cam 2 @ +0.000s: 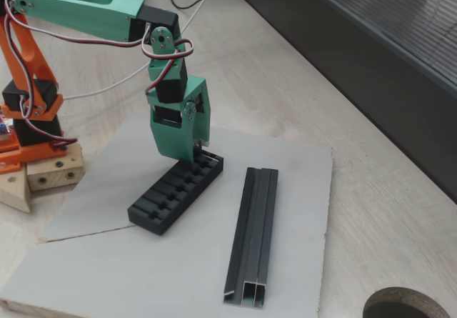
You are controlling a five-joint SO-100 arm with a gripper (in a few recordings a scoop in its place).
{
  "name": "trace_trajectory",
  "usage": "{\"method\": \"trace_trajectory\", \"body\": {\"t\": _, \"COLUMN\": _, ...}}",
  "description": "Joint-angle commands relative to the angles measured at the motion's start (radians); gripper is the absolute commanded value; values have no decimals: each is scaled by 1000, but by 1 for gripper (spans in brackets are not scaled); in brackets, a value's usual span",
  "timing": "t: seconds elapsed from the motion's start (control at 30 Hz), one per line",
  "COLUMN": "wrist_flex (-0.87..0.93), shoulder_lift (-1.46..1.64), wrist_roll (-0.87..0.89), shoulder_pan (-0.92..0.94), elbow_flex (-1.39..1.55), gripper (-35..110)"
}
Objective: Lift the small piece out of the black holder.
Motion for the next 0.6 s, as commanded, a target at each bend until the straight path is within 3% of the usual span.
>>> {"method": "trace_trajectory", "body": {"t": 0.0, "wrist_flex": 8, "shoulder_lift": 17, "wrist_roll": -2, "shoulder_pan": -12, "elbow_flex": -3, "gripper": 36}}
{"method": "trace_trajectory", "body": {"t": 0.57, "wrist_flex": 20, "shoulder_lift": 25, "wrist_roll": 0, "shoulder_pan": -12, "elbow_flex": 3, "gripper": 36}}
